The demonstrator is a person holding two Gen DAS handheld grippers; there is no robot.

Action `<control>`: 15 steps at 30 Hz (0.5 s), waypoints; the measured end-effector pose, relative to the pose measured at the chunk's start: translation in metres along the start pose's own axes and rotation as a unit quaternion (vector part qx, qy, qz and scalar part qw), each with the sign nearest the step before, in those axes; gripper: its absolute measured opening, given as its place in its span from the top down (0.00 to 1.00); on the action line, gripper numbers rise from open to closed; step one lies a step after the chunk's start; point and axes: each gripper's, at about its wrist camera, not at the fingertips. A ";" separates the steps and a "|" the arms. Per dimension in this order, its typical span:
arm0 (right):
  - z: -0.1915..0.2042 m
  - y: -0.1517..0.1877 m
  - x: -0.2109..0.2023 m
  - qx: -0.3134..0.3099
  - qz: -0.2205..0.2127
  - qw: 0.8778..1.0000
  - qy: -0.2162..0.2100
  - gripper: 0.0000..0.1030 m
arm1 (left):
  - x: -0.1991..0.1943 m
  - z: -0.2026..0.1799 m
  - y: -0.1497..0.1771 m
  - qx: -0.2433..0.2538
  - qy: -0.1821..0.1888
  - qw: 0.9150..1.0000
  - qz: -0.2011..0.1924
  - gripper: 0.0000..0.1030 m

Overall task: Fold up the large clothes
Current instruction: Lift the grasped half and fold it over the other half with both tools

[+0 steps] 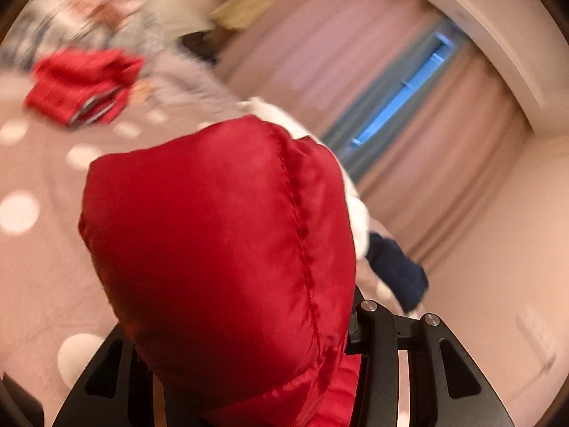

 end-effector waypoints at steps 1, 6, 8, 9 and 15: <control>0.002 0.000 0.000 -0.006 -0.002 1.000 0.007 0.40 | -0.002 -0.009 0.004 0.014 0.012 1.000 0.003 0.57; 0.008 0.004 -0.001 -0.013 -0.004 1.000 0.017 0.40 | 0.006 -0.048 0.032 0.047 0.061 0.996 0.043 0.57; 0.005 0.003 -0.001 -0.008 -0.002 1.000 0.012 0.40 | 0.004 -0.062 0.044 0.065 0.069 0.994 0.054 0.56; 0.004 0.003 -0.001 -0.004 0.000 1.000 0.008 0.40 | 0.005 -0.067 0.049 0.075 0.069 0.993 0.057 0.56; -0.003 0.000 0.001 0.017 0.010 1.000 -0.011 0.39 | 0.019 -0.081 0.075 0.093 0.072 0.988 0.100 0.48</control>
Point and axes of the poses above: each gripper's, at about its wrist camera, not at the fingertips, and x roughly the way its jaws point, z to its left, y to its underside, and after that the axes turned 3 degrees about y, right-handed
